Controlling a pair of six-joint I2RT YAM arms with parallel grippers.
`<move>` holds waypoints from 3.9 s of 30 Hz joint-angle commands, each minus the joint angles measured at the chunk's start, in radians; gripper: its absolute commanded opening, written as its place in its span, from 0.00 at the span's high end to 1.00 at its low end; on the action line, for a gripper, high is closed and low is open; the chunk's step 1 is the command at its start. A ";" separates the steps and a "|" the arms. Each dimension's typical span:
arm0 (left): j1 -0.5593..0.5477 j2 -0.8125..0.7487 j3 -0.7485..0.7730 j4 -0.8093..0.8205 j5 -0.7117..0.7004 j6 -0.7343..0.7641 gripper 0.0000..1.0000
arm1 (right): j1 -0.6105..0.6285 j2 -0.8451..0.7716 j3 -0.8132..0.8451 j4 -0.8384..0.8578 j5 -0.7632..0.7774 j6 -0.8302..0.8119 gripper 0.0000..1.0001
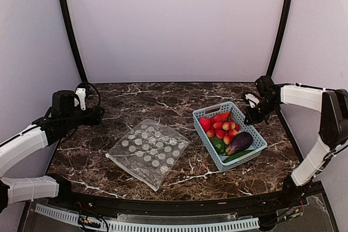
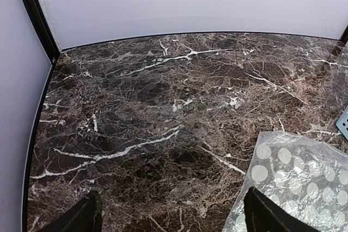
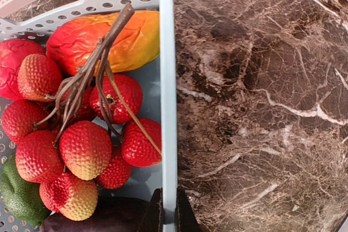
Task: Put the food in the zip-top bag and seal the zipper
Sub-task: Adjust the bin at the center of the board, then pick up the zipper food storage bag at the center of the board, then open the zipper food storage bag.
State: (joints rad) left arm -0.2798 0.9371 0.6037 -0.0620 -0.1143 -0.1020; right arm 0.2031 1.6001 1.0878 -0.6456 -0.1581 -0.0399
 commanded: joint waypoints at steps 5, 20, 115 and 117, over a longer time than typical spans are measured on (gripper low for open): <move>-0.008 -0.036 0.022 -0.065 0.026 -0.172 0.12 | -0.018 -0.085 -0.068 0.010 -0.339 0.035 0.59; -0.040 -0.067 0.160 -0.364 0.175 0.030 0.01 | 0.031 -0.143 0.152 -0.159 -0.220 -0.305 0.47; -0.797 0.307 0.579 -0.419 -0.617 -0.241 0.99 | 0.420 -0.012 0.582 -0.046 -0.429 -0.199 0.54; -0.797 0.258 0.574 -0.443 -0.631 -0.283 0.99 | 0.456 0.017 0.632 -0.070 -0.403 -0.202 0.54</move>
State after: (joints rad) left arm -1.0771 1.2827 1.1625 -0.4694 -0.6849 -0.2115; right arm 0.5999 1.5719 1.6245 -0.6292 -0.5751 -0.2741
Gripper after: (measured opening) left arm 0.008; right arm 0.461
